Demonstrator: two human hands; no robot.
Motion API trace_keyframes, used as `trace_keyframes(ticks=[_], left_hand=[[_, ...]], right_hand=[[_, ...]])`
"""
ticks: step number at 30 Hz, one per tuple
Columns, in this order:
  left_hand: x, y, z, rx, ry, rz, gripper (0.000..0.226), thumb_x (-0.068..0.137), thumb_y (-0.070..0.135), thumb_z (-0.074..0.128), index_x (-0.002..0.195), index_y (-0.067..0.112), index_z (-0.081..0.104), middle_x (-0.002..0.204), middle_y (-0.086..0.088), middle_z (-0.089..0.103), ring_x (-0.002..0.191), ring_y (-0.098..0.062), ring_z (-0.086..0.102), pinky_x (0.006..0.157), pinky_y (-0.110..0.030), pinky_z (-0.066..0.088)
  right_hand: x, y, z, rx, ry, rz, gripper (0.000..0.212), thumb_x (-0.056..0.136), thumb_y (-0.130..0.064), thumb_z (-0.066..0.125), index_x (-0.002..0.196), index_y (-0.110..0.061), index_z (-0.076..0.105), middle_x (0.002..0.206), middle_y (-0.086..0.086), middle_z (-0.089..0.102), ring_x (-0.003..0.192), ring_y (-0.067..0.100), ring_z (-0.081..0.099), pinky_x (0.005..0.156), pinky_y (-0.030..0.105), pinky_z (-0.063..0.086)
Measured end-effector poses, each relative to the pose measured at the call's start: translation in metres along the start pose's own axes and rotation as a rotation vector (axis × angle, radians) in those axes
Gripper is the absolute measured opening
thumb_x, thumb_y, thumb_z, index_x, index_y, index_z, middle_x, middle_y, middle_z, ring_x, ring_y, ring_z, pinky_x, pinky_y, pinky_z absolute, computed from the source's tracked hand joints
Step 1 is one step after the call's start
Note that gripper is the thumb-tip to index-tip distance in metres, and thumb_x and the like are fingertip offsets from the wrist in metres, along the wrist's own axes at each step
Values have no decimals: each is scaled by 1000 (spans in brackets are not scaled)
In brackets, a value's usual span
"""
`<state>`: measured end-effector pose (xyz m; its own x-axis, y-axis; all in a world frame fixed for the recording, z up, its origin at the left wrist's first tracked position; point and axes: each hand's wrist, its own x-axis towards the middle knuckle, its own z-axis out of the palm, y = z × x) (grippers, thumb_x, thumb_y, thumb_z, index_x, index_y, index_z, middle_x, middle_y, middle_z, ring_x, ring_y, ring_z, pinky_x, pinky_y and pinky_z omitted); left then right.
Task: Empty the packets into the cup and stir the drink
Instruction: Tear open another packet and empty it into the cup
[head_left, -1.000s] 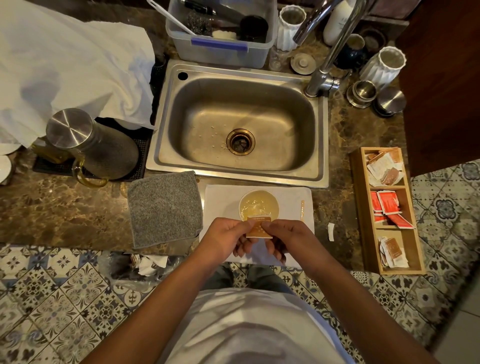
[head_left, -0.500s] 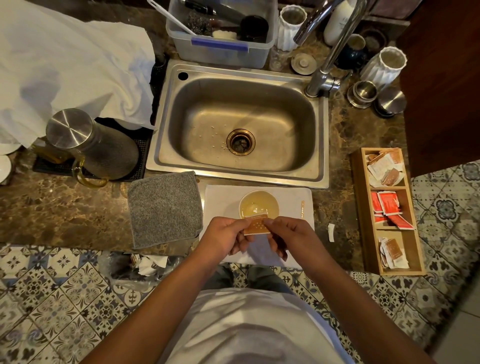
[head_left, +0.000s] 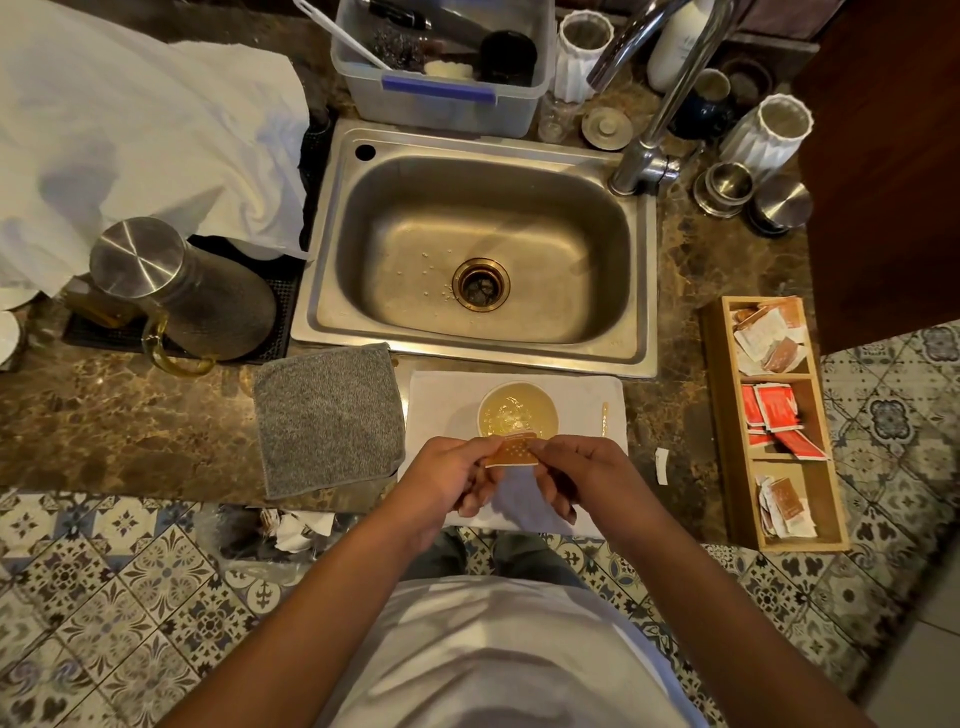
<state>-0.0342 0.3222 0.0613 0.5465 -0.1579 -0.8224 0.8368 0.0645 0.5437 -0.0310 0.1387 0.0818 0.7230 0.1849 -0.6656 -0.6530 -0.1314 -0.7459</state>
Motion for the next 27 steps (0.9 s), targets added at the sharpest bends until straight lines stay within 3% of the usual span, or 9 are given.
trace_keyframes(ticks=[20, 27], left_hand=[[-6, 1, 2, 83, -28, 66, 45, 100, 34, 59, 66, 5, 67, 48, -8, 56, 40, -18, 43, 43, -26, 35], [-7, 4, 0, 120, -32, 93, 45, 100, 33, 59, 62, 8, 67, 47, -7, 55, 39, -15, 43, 43, -25, 35]], right_hand=[[-2, -5, -4, 124, -55, 98, 32, 99, -23, 62, 73, -7, 70, 56, 9, 58, 42, 15, 45, 40, 22, 37], [-2, -3, -8, 55, -87, 109, 33, 99, -26, 63, 71, -10, 73, 57, 9, 61, 42, 15, 47, 41, 21, 39]])
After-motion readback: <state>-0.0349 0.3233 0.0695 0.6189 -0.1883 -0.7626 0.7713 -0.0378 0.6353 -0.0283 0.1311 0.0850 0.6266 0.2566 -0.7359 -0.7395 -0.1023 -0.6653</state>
